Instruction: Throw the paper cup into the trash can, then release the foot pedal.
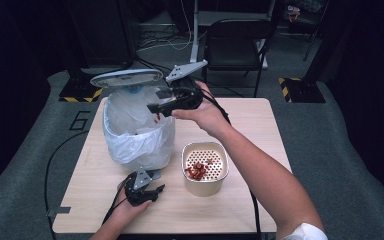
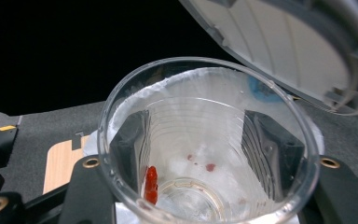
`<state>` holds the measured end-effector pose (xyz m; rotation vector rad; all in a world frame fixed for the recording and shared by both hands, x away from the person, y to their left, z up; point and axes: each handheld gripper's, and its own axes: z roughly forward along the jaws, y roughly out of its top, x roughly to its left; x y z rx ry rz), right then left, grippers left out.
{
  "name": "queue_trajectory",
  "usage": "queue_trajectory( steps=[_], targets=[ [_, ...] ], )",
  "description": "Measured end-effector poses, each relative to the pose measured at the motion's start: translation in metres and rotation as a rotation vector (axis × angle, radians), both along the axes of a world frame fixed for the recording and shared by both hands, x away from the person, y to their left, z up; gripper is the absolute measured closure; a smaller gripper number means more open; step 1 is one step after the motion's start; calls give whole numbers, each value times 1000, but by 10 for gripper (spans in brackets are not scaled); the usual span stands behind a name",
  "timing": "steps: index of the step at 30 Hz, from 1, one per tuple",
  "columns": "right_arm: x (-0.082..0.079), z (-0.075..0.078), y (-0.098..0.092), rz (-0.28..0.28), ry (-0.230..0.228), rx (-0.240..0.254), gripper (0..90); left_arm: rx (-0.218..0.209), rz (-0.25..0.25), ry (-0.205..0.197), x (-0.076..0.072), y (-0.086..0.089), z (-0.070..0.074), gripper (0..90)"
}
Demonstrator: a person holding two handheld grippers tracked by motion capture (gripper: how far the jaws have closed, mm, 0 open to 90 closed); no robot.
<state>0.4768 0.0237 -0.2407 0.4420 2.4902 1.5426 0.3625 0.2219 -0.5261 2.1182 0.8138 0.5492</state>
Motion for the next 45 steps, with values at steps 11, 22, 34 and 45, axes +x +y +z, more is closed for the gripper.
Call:
queue_trajectory(
  steps=[11, 22, 34, 45],
  targets=[
    [3, -13, 31, 21, 17, -3, 417, 0, 0, 0, 0, 0, 0, 376],
    [13, -28, 59, -12, 43, -4, 408, 3, -1, -1, 0, 0, 0, 375],
    [23, -42, 73, -83, 49, -26, 384, 6, 0, -2, 0, 0, 0, 375],
    [24, -48, 79, -230, 72, -17, 182, 0, 2, 1, 0, 0, 0, 375]
  ],
)
